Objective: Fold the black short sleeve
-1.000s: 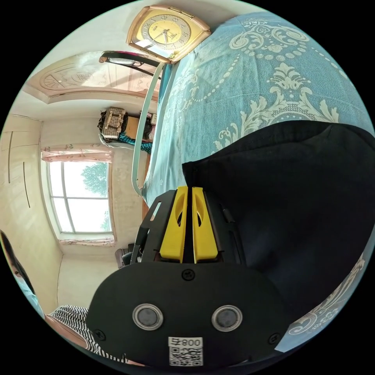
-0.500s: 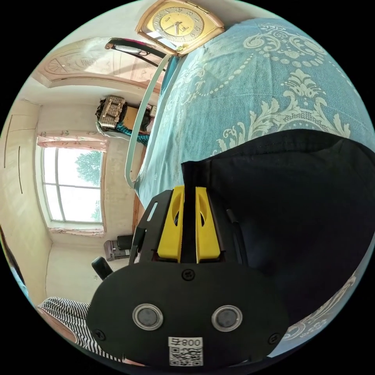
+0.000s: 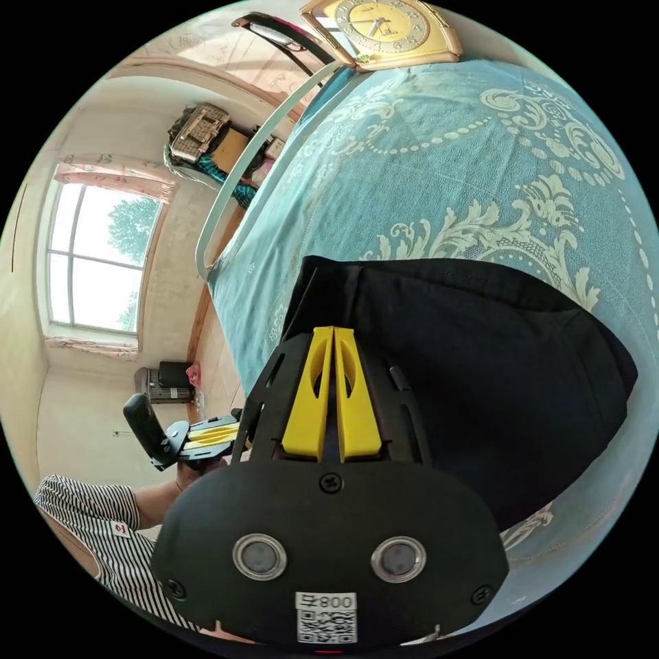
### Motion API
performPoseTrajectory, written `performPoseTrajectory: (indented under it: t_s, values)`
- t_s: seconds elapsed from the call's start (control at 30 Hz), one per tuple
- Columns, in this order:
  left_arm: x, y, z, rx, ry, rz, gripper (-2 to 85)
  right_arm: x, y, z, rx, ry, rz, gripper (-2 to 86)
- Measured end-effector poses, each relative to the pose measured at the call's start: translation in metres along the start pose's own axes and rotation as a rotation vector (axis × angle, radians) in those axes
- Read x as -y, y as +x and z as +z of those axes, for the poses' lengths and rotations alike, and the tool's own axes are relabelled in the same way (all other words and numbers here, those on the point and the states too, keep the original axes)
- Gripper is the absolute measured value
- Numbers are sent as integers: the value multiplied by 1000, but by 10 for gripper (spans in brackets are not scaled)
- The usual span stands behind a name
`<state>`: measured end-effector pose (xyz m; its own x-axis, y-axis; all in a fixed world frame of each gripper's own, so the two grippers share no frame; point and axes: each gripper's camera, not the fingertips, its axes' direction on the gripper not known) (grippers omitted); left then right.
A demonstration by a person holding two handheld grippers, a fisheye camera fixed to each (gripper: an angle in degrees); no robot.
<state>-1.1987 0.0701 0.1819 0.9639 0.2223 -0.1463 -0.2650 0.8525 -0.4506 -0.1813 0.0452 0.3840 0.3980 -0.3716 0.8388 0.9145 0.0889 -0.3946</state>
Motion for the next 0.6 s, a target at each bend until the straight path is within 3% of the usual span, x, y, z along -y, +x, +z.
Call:
performPoseTrajectory:
  t_s: [0.1,0.33,0.47,0.6]
  values:
    - [2,6,3,0,-19,1,2,-24,-26,-28,-56,7,-71,16]
    - [5,23,11,43,-59,42,2,-201,-81,-97,-251,56,-80,77]
    - [9,35,14,59,-82,61,1,-294,-125,-92,-426,43,-57,76]
    - [10,48,16,74,-97,72,1,-321,-161,-68,-510,24,-115,77]
